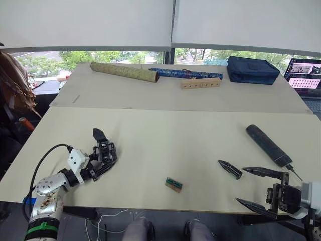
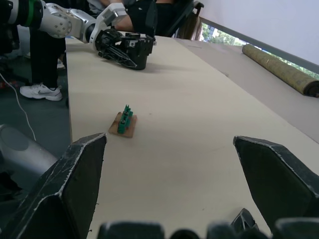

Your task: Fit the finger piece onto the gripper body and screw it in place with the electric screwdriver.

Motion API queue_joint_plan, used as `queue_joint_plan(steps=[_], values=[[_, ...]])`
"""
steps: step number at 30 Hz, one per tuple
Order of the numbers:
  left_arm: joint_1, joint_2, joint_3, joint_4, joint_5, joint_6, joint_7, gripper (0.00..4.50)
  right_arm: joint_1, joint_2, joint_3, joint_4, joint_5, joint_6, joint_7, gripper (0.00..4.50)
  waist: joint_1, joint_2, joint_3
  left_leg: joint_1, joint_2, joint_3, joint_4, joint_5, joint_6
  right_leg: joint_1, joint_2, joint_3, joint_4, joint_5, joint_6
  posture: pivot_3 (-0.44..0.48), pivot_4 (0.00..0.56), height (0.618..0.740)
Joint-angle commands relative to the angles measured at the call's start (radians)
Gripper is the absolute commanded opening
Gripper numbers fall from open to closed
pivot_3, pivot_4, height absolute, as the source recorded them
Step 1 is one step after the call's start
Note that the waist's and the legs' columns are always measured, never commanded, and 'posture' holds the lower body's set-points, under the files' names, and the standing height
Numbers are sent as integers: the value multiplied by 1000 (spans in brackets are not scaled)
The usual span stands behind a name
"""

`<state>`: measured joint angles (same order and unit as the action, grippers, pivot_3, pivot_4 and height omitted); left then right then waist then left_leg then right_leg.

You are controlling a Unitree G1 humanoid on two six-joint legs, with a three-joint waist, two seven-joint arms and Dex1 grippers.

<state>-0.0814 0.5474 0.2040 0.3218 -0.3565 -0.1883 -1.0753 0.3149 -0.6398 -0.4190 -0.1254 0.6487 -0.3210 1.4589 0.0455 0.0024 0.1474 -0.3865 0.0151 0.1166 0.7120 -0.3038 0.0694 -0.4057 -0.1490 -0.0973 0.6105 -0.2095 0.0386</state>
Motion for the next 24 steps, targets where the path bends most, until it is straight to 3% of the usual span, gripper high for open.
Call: queue_joint_plan(steps=[1,7,13,24], values=[[-38,-18,-68,-162,-31,54,-14,2319,21,3,-32,-24,12,-27,-11,4500,1,-2,1,-1,0,0,0,0,0,0,0,0,0,0,0,0,150,740],[-165,-68,-219,-239,35,157,22,2319,84,6,-43,-63,26,-16,-35,4500,-5,-5,3,-4,-1,0,1,4,5,1,1,-1,0,1,1,0,150,740],[-244,-151,-342,-190,115,177,59,2319,147,32,-47,-108,16,-28,-69,4500,-13,-5,3,-4,0,0,0,4,6,0,3,0,0,0,2,0,150,740],[-296,-249,-436,-119,202,190,117,2319,224,62,-57,-168,8,-35,-116,4500,-3,-6,3,-4,-1,0,0,4,8,0,1,0,-1,0,1,0,150,740]])
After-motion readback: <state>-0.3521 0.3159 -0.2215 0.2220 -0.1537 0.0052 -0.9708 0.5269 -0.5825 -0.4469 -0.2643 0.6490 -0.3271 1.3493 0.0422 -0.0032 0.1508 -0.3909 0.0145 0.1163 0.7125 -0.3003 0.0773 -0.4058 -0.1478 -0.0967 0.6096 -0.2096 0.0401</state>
